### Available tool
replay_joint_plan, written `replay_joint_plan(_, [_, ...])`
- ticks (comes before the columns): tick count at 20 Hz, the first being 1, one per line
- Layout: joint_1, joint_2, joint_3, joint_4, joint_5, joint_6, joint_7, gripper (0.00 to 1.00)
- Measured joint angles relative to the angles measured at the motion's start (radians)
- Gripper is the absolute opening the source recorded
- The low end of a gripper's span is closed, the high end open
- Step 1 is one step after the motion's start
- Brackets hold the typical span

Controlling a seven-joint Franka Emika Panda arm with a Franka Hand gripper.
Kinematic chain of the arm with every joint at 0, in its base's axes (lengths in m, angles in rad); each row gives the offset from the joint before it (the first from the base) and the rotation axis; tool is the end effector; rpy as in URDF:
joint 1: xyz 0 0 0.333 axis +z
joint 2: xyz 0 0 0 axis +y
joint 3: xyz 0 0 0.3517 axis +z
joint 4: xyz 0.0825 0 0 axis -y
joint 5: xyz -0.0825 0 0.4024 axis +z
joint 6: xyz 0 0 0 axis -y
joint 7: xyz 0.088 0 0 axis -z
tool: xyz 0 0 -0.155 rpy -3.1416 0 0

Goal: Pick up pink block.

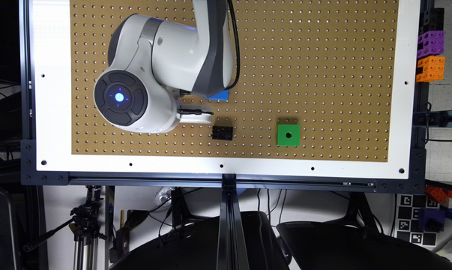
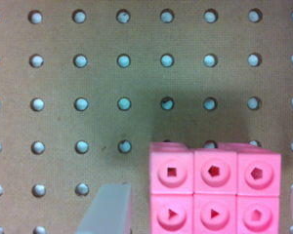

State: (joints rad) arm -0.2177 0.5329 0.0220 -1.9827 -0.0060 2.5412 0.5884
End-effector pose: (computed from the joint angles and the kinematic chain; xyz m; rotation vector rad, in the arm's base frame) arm 0.6320 -0.1254 0.1636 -2.8925 1.1930 -0.0372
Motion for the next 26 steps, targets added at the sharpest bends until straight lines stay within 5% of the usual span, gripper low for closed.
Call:
replay_joint_plan(7, [0.0,0.041,0.002,0.002,-0.0006,0.042,0.0,1.0])
replay_joint_plan(8, [-0.001,0.041,0.002,0.002,-0.0006,0.042,0.0,0.0])
replay_joint_plan(26, [-0.002,0.014,0.002,0.001,-0.0006,0.019,0.0,0.0])
